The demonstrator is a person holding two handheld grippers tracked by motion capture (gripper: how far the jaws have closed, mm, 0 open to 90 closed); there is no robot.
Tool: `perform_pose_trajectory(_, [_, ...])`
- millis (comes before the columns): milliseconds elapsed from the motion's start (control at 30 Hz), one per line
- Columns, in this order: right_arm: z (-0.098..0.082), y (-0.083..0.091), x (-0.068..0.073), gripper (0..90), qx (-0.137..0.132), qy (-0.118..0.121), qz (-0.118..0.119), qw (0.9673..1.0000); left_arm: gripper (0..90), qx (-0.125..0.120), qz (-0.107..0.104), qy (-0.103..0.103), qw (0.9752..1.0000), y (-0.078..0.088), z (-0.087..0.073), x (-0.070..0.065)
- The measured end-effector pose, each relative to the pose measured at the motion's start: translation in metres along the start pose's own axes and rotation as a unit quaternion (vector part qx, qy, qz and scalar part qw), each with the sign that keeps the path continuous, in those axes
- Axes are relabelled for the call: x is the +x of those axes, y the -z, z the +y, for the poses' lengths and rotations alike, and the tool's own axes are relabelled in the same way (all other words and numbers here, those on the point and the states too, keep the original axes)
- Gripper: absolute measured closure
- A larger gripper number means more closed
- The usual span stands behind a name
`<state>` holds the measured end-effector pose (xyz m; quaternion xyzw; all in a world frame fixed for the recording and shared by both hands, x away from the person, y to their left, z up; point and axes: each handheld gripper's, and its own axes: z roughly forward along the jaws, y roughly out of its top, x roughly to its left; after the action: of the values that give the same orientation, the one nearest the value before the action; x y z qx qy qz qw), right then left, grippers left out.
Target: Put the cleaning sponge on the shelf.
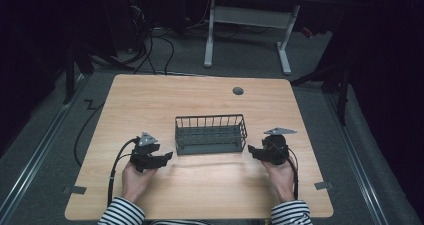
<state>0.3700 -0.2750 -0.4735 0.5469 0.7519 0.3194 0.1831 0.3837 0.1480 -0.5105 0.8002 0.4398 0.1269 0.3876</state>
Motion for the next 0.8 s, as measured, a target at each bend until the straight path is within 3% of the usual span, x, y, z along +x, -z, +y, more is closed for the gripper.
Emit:
perform_pose_trajectory(67, [-0.001, 0.004, -0.002, 33.0, -0.005, -0.002, -0.008, 1.0000, 34.4, 0.003, 0.017, 0.001, 0.9998, 0.004, -0.005, 0.007])
perform_pose_trajectory(167, [-0.006, 0.015, -0.010, 29.8, -0.013, -0.006, -0.037, 0.9992, 33.2, 0.007, 0.044, 0.005, 0.9990, 0.009, -0.013, 0.019])
perform_pose_trajectory(267, [-0.011, 0.021, -0.021, 28.8, -0.014, -0.019, -0.053, 0.9983, 32.0, 0.011, 0.054, 0.019, 0.9983, 0.013, -0.019, 0.029])
perform_pose_trajectory(467, [-0.021, 0.028, -0.037, 28.2, -0.011, -0.043, -0.067, 0.9968, 31.0, 0.019, 0.081, 0.016, 0.9964, 0.015, -0.029, 0.039])
perform_pose_trajectory(533, [-0.024, 0.030, -0.040, 28.3, -0.014, -0.048, -0.071, 0.9963, 30.8, 0.028, 0.097, 0.006, 0.9948, 0.014, -0.030, 0.040])
perform_pose_trajectory(667, [-0.027, 0.031, -0.045, 28.1, -0.009, -0.055, -0.073, 0.9958, 29.9, 0.026, 0.096, 0.008, 0.9950, 0.015, -0.032, 0.042])
perform_pose_trajectory(800, [-0.028, 0.028, -0.047, 27.6, 0.002, -0.058, -0.078, 0.9953, 27.4, -0.007, 0.097, 0.006, 0.9953, 0.014, -0.040, 0.044])
